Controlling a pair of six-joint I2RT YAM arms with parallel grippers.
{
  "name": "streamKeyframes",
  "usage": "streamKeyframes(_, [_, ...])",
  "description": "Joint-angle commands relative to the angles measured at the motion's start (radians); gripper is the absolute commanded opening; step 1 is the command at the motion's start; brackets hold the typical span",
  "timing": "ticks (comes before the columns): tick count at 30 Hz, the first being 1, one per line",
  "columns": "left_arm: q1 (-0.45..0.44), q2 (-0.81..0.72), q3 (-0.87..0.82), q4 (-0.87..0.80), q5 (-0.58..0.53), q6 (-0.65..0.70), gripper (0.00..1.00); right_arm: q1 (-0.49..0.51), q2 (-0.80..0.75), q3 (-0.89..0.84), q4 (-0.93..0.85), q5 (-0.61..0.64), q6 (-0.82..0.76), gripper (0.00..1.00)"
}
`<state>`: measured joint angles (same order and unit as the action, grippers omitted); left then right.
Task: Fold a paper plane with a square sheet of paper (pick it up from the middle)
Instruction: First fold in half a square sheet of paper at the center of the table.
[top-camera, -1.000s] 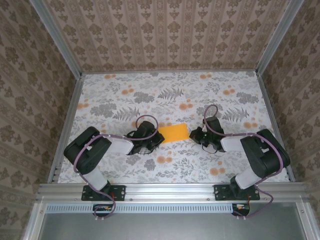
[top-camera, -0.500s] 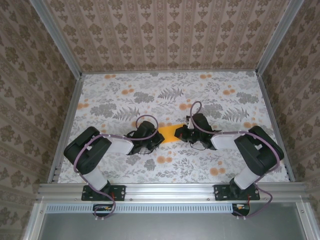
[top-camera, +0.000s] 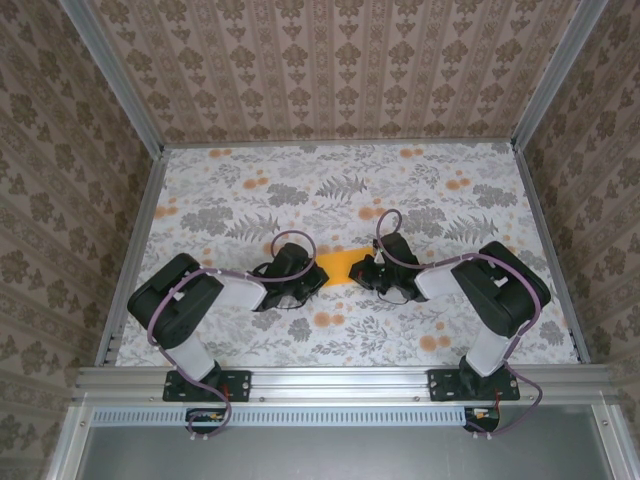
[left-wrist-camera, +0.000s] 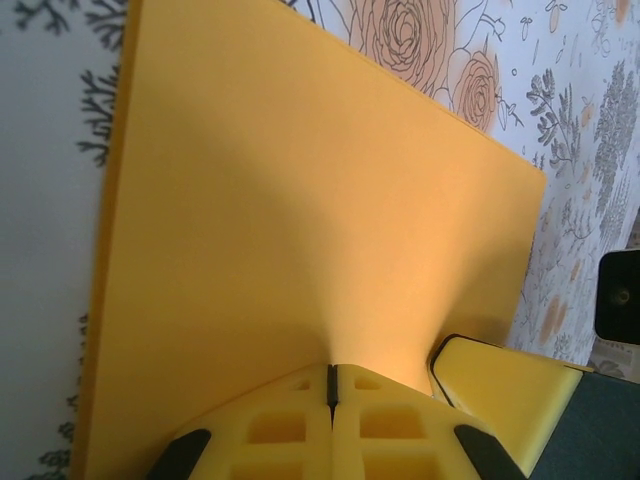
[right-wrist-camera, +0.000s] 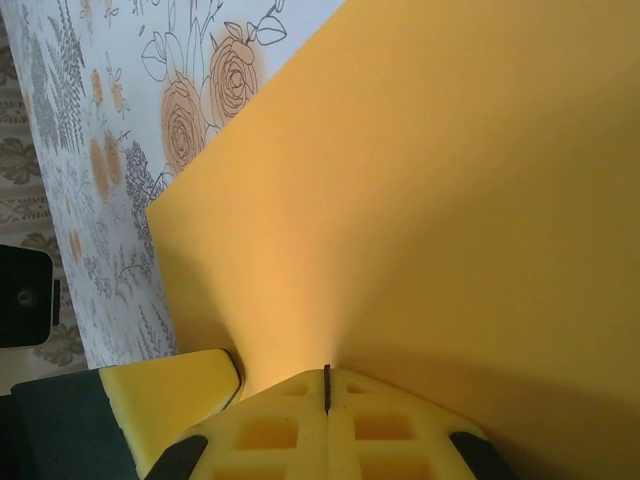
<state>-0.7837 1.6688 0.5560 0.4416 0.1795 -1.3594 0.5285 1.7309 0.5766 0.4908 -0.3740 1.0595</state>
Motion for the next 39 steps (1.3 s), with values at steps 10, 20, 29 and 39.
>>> streamKeyframes(10, [0.021, -0.104, -0.226, -0.186, -0.23, -0.107, 0.0, -0.012, 0.027, -0.064, -0.113, 0.137, -0.025, 0.02])
streamKeyframes(20, [0.028, -0.179, -0.222, -0.25, -0.243, -0.077, 0.03, -0.013, 0.017, -0.036, -0.17, 0.158, -0.024, 0.01])
streamKeyframes(29, [0.066, -0.23, -0.156, -0.314, -0.179, 0.065, 0.07, -0.004, -0.067, 0.069, -0.218, 0.09, -0.081, 0.02])
streamKeyframes(39, [0.09, -0.237, -0.092, -0.313, -0.102, 0.224, 0.07, 0.063, -0.062, 0.189, -0.243, 0.064, -0.096, 0.03])
